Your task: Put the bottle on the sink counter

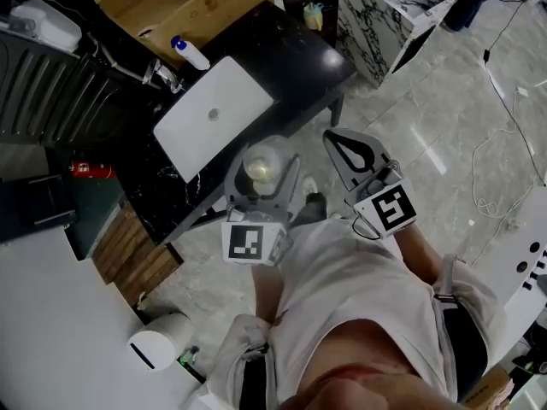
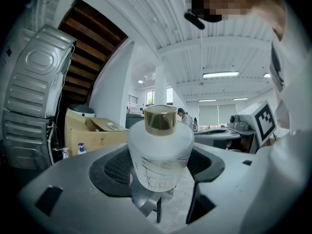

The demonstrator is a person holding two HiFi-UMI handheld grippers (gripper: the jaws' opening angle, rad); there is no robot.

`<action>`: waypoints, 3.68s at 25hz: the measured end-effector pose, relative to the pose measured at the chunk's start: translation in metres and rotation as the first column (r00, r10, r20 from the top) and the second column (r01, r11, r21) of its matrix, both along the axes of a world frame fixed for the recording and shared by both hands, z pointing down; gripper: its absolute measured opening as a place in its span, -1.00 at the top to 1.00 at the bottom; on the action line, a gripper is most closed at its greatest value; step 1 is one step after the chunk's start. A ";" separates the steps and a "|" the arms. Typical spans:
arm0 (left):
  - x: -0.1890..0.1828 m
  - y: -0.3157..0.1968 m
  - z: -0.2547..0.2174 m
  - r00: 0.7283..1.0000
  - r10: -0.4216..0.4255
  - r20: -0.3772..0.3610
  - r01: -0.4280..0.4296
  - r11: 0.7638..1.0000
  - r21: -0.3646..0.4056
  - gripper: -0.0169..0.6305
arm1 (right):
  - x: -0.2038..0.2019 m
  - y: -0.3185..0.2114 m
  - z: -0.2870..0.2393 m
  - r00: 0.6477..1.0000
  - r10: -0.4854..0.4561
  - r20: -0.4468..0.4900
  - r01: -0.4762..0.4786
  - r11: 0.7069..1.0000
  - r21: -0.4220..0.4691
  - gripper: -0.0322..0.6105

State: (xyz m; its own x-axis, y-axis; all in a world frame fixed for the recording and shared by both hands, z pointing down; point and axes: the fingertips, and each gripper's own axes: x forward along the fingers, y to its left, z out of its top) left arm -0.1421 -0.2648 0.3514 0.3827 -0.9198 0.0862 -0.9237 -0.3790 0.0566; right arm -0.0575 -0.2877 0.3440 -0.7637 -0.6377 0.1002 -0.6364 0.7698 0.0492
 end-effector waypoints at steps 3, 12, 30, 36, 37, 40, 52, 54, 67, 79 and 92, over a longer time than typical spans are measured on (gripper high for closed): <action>-0.012 -0.021 -0.002 1.000 0.017 0.013 -0.017 1.000 -0.001 -0.05 | -0.012 -0.020 0.000 1.000 0.014 -0.002 -0.014 1.000 -0.003 0.90; -0.044 -0.076 0.002 0.998 0.055 -0.006 -0.055 0.998 -0.023 -0.05 | -0.044 -0.070 0.001 0.998 0.064 -0.016 -0.064 0.998 -0.003 0.90; -0.067 -0.160 0.008 0.988 0.155 -0.011 -0.155 0.988 -0.008 -0.05 | -0.059 -0.145 0.007 0.979 0.198 -0.051 -0.197 0.980 0.011 0.90; -0.061 -0.183 0.021 0.987 0.158 -0.017 -0.158 0.987 -0.028 -0.05 | -0.049 -0.164 0.017 0.974 0.218 -0.065 -0.219 0.976 -0.007 0.90; -0.061 -0.188 0.024 0.988 0.156 -0.016 -0.157 0.987 -0.031 -0.05 | -0.047 -0.168 0.019 0.974 0.218 -0.068 -0.219 0.976 -0.010 0.90; -0.060 -0.205 0.032 0.989 0.145 -0.023 -0.146 0.989 -0.039 -0.05 | -0.044 -0.185 0.026 0.974 0.213 -0.077 -0.215 0.976 -0.017 0.90; -0.058 -0.280 0.070 0.998 0.066 -0.004 -0.066 0.993 -0.103 -0.05 | -0.040 -0.258 0.065 0.985 0.142 -0.094 -0.151 0.983 -0.100 0.90; -0.058 -0.292 0.078 0.998 0.057 0.004 -0.056 0.992 -0.114 -0.05 | -0.039 -0.271 0.072 0.986 0.134 -0.098 -0.145 0.984 -0.109 0.90; -0.058 -0.364 0.135 0.998 0.007 0.058 0.003 0.984 -0.175 -0.05 | -0.045 -0.342 0.123 0.992 0.073 -0.100 -0.088 0.984 -0.155 0.90; -0.056 -0.412 0.189 0.997 -0.031 0.064 0.044 0.974 -0.222 -0.05 | -0.046 -0.379 0.171 0.992 0.042 -0.120 -0.067 0.973 -0.220 0.90; -0.051 -0.442 0.241 0.994 -0.038 0.107 0.068 0.954 -0.291 -0.05 | -0.051 -0.406 0.216 0.988 -0.007 -0.154 -0.031 0.968 -0.247 0.90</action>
